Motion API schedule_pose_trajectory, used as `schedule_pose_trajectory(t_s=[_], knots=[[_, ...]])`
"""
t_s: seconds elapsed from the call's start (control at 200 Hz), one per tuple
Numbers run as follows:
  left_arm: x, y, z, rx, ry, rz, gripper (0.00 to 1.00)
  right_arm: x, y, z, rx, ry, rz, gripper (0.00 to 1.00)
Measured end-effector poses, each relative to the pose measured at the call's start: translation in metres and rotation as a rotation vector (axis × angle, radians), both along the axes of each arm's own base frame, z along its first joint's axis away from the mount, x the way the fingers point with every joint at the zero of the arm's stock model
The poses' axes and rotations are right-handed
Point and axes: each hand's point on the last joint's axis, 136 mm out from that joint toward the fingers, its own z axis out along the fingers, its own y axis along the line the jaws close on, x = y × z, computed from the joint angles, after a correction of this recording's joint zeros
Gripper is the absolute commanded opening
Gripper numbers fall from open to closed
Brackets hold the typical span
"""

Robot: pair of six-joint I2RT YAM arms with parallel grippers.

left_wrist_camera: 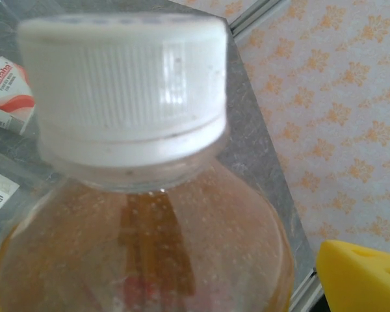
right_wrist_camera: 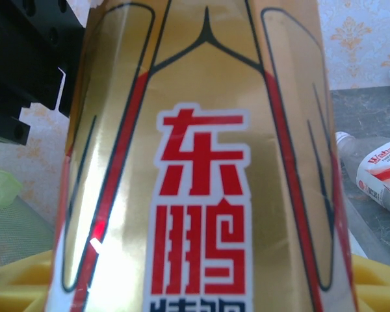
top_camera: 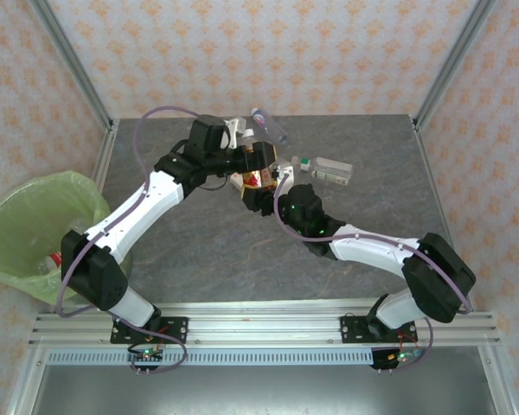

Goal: Put the plastic bottles in the bin

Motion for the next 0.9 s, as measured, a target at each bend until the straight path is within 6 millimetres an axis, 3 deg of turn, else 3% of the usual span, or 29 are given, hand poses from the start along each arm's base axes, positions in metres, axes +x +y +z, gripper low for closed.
schedule_pose_trajectory(t_s=[0.515, 0.901], knots=[[-0.002, -0.004, -0.014, 0.071, 0.019, -0.019, 0.75, 0.002, -0.001, 0.003, 0.023, 0.003, -0.014, 0.36], [0.000, -0.001, -0.016, 0.088, 0.014, -0.005, 0.70, 0.002, -0.001, 0.002, 0.034, 0.016, -0.021, 0.52]])
